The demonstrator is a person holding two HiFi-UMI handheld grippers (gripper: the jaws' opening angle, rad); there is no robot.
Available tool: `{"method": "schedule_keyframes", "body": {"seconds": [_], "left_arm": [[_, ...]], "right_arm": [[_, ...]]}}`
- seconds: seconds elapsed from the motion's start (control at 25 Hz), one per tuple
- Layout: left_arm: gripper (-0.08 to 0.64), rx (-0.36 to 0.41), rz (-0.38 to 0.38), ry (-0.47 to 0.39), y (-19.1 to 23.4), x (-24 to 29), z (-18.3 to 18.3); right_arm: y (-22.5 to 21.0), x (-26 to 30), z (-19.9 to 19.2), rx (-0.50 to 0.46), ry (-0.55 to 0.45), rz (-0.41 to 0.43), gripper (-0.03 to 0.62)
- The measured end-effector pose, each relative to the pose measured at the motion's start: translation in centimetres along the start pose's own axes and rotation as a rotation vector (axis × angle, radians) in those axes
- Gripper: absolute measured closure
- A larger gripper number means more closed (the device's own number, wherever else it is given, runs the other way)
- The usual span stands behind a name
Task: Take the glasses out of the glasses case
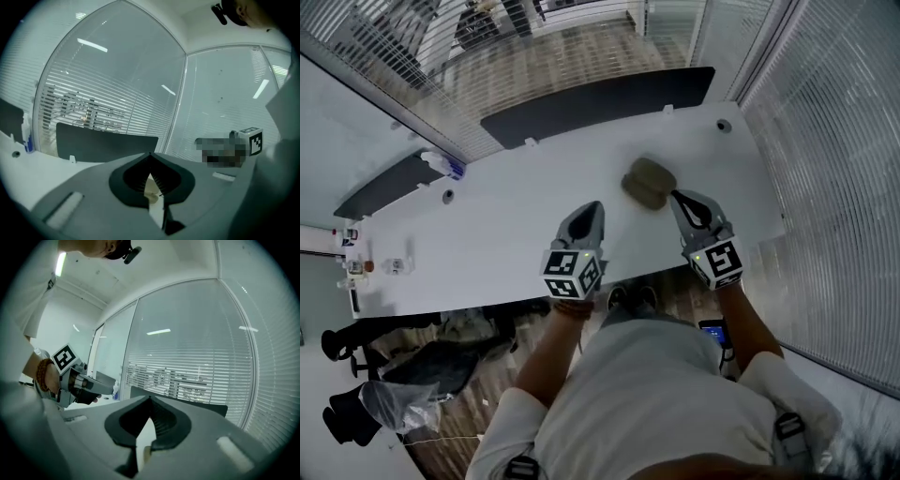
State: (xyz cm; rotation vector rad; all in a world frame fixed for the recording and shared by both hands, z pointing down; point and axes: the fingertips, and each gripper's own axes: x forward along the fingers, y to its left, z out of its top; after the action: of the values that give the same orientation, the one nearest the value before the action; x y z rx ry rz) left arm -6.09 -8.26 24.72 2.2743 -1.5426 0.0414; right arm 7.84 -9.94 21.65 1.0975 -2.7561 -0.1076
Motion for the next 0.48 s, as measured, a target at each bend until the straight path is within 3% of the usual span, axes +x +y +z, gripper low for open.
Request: {"method": "schedule_keyframes", "body": {"seconds": [0.48], "left_arm": [[0.558,0.074,0.036,-0.124,-0.7,-5.3,5.6]], "right_arm": [[4.8,0.8,6.7,0.030,-0.097,0.134,0.591]]}}
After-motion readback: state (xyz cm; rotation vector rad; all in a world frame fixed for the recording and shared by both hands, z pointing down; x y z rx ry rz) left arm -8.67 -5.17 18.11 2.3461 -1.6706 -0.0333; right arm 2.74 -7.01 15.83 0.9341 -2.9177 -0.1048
